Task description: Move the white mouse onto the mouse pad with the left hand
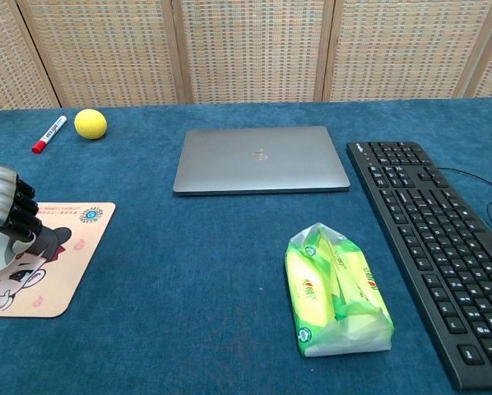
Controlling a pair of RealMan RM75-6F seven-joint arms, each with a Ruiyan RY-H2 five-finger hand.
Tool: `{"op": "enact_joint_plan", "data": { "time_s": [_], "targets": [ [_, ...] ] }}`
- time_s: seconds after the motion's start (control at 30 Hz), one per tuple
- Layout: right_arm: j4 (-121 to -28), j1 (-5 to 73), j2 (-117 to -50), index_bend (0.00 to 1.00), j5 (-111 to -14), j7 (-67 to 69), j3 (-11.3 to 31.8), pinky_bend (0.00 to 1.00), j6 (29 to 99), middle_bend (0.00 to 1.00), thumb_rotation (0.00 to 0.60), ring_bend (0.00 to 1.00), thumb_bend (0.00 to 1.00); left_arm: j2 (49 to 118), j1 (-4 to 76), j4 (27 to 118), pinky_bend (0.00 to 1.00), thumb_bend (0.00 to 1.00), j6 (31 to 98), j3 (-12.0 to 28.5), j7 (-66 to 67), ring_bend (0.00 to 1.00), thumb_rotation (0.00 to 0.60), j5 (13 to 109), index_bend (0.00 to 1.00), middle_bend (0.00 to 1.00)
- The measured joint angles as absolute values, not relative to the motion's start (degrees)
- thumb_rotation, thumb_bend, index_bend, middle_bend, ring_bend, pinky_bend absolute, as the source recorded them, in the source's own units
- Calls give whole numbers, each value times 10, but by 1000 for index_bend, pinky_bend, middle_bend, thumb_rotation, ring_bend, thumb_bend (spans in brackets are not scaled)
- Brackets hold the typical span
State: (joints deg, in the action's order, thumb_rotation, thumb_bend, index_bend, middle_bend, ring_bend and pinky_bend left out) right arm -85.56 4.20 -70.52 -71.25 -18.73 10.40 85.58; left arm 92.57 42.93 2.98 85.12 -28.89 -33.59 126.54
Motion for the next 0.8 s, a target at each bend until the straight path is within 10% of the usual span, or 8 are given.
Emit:
{"op": "enact_joint_plan", "data": {
  "time_s": [0.23, 0.47, 0.8],
  "targets": [
    [-852, 42, -704, 0, -707, -183, 106, 0, 853, 0, 600, 0, 0, 932, 434, 31, 435, 203, 854, -299, -328, 317, 600, 1263, 488, 291],
    [-852, 43, -704, 0, -707, -184, 105, 0, 852, 0, 600, 0, 0, 931, 437, 31, 249, 152, 863, -305, -330, 62, 600, 1260, 172, 7],
    [-859, 42, -702, 0, -712, -181, 103, 0, 855, 0, 600, 0, 0, 911, 433, 32, 232, 97, 885, -308, -325, 13, 600, 1251, 105, 0]
  ]
}}
